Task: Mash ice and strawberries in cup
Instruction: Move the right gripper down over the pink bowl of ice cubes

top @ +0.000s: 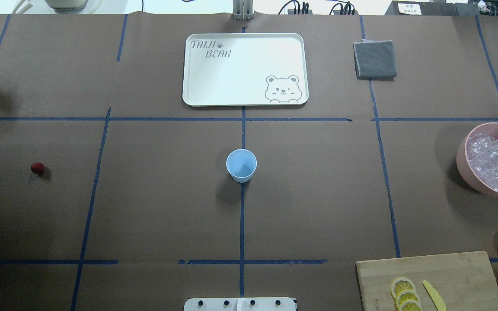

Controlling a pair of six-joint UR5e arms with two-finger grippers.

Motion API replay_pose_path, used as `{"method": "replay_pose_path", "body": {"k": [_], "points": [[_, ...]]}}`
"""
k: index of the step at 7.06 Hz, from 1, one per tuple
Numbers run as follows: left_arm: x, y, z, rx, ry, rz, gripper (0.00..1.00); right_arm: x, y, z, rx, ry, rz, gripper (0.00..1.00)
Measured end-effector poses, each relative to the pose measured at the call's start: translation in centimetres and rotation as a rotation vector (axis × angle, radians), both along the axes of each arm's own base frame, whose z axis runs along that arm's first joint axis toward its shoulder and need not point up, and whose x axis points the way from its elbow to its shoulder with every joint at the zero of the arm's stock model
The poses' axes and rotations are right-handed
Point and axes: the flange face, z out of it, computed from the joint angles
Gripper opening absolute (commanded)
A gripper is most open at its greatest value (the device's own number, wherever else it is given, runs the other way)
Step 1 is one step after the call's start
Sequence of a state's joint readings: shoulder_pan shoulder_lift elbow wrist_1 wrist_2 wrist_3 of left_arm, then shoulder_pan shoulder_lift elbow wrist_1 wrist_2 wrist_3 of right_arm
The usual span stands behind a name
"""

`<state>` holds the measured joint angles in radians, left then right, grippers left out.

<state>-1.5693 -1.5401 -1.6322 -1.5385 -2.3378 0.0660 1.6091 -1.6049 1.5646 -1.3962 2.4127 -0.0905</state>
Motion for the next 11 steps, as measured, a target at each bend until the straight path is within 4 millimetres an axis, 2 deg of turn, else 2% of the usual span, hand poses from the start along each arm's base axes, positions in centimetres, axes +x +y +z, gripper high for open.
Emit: {"method": "replay_pose_path", "body": {"k": [7, 9, 11], "points": [[0.0, 0.0, 0.0, -0.002, 0.000, -0.002, 1.00, 0.0, -0.6, -0.9, 0.000, 0.001, -0.001, 1.00], [0.0, 0.0, 0.0, 0.000, 0.000, -0.001, 1.00, -0.3, -0.8, -1.7, 0.005, -0.010, -0.009, 1.00], [0.0, 0.0, -0.1, 0.003, 0.000, 0.000, 1.00, -1.7, 0.0, -3.5, 0.053, -0.015, -0.034, 0.99]]}}
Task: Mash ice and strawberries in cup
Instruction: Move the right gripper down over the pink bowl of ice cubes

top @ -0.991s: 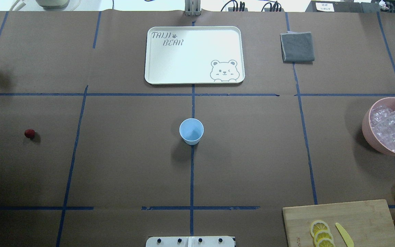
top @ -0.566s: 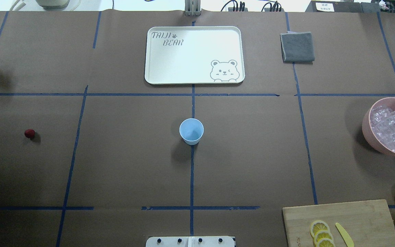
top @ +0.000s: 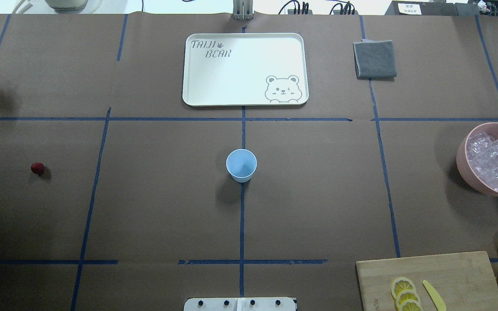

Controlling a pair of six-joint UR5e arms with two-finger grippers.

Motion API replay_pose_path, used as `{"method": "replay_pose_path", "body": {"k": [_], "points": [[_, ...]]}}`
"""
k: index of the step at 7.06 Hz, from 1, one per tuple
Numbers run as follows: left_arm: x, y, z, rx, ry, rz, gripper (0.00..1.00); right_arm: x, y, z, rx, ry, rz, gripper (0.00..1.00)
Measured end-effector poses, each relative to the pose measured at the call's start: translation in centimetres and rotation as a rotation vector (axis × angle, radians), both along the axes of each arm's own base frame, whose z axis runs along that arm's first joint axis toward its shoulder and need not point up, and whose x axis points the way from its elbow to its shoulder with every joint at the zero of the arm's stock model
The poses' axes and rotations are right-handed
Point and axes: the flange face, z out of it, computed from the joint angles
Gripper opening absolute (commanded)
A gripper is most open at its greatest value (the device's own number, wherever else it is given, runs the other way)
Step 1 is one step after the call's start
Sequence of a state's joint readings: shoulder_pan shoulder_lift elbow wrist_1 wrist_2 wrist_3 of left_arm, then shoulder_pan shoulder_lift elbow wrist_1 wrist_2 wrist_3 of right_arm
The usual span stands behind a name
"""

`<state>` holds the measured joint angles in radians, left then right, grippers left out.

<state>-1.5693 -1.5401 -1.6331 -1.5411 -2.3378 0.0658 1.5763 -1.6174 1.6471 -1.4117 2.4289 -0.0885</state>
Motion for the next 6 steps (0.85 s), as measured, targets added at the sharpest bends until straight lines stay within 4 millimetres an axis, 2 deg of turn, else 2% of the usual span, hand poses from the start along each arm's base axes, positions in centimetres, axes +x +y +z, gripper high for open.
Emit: {"method": "replay_pose_path", "body": {"k": [2, 3, 5, 6], "points": [[0.0, 0.0, 0.0, 0.001, 0.000, 0.000, 1.00, -3.5, 0.9, -2.2, -0.013, 0.024, -0.017, 0.94], [0.0, 0.0, 0.0, 0.002, 0.000, 0.000, 1.00, -5.3, 1.8, -3.0, -0.035, 0.054, -0.012, 0.84], [0.0, 0.0, -0.1, 0.004, 0.001, 0.000, 1.00, -8.2, 2.9, -4.0, -0.061, 0.103, -0.013, 0.75], [0.0, 0.0, 0.0, 0.004, 0.001, 0.000, 1.00, -9.9, 3.0, -4.2, -0.066, 0.122, -0.027, 0.73]]}}
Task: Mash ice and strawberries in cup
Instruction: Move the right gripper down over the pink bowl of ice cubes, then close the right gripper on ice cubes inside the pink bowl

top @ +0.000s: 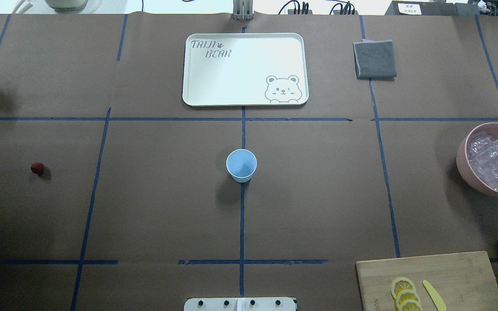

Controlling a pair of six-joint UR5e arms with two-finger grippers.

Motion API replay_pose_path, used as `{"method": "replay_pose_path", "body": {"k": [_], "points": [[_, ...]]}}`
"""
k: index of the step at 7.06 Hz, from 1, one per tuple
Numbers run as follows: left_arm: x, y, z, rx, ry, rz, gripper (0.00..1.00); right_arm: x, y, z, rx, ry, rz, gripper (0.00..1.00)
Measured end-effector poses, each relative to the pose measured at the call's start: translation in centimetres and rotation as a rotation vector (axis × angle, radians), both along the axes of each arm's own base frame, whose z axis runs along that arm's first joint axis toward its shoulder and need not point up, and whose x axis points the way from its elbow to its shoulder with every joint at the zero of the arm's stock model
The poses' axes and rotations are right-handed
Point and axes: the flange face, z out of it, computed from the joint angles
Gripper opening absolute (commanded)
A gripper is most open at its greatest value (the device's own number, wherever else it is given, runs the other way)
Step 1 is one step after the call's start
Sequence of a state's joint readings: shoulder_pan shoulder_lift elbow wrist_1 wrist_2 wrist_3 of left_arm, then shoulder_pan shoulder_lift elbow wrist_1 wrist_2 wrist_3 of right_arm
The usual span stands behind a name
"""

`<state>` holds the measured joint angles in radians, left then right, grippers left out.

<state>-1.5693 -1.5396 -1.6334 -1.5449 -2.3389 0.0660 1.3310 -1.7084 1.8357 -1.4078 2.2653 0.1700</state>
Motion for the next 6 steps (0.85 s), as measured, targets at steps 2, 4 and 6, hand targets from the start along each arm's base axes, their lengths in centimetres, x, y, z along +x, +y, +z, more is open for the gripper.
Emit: {"method": "replay_pose_path", "body": {"k": [2, 4, 6], "points": [[0.0, 0.0, 0.1, -0.001, -0.001, 0.000, 1.00, -2.9, 0.1, -0.4, 0.005, 0.012, -0.049, 0.72], [0.0, 0.0, 0.1, -0.001, 0.000, 0.000, 1.00, -4.5, 0.1, -0.6, 0.020, 0.021, -0.088, 0.66], [0.0, 0.0, 0.1, -0.001, -0.001, 0.000, 1.00, -4.9, 0.2, -0.4, 0.046, 0.027, -0.125, 0.63]]}}
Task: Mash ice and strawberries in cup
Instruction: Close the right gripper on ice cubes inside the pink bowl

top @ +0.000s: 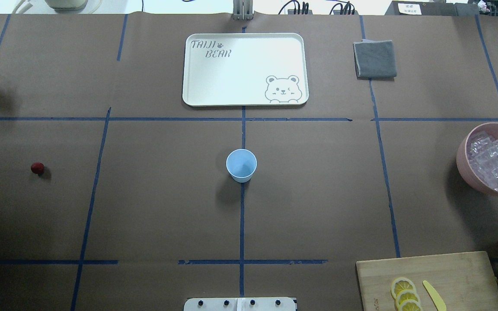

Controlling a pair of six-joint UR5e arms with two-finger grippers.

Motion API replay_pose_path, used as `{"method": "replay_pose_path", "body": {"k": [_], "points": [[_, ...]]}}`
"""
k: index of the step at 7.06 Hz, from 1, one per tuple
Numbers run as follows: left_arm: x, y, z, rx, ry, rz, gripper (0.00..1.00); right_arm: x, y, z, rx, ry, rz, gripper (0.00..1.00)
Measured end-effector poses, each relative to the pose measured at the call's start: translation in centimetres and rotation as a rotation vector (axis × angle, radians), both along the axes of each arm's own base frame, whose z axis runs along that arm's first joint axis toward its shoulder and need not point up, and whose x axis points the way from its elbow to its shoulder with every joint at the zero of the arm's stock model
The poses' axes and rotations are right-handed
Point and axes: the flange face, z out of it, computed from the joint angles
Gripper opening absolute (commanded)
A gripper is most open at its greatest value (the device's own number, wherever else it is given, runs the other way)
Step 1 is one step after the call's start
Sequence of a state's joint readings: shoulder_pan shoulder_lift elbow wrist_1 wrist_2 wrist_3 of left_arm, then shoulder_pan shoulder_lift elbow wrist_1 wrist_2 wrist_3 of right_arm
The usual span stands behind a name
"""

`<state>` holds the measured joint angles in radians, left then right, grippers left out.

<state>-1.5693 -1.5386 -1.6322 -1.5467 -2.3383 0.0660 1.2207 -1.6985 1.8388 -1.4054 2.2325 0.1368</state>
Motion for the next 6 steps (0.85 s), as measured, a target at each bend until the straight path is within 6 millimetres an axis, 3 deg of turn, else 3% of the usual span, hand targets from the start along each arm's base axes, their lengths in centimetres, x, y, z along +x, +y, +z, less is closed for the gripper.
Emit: {"method": "replay_pose_path", "body": {"k": [6], "points": [[0.0, -0.1, -0.1, 0.004, 0.001, 0.000, 1.00, -1.2, -0.8, 2.2, 0.007, 0.012, -0.071, 0.61]]}}
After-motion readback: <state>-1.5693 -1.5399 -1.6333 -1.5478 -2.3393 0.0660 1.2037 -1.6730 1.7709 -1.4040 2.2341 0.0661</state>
